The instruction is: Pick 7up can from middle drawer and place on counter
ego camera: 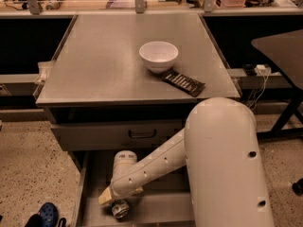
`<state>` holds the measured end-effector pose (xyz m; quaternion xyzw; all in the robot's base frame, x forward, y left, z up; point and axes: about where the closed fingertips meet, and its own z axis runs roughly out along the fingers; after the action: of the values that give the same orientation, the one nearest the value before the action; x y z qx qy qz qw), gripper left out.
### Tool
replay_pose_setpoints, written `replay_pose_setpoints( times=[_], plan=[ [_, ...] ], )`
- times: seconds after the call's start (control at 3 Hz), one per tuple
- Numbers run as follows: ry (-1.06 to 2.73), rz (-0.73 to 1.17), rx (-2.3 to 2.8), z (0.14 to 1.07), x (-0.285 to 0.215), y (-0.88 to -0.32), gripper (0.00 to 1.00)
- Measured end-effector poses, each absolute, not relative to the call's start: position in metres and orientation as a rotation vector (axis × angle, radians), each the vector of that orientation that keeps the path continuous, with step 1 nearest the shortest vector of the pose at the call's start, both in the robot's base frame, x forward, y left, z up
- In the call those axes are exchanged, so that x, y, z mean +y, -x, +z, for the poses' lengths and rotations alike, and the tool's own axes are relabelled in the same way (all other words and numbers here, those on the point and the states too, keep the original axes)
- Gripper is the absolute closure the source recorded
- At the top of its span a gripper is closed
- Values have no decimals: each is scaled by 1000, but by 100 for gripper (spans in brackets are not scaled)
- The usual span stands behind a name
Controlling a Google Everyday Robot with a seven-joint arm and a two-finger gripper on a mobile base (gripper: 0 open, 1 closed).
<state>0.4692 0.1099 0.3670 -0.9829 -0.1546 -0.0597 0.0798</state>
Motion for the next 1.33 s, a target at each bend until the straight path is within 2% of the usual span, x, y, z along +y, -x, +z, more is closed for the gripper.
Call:
replay_pose_setpoints(
  times=[0.33,1.33],
  plan=[
    [2922,-153,-472,359,112,-467,15],
    [2589,-233,-534,394,123,-450,85]
  ],
)
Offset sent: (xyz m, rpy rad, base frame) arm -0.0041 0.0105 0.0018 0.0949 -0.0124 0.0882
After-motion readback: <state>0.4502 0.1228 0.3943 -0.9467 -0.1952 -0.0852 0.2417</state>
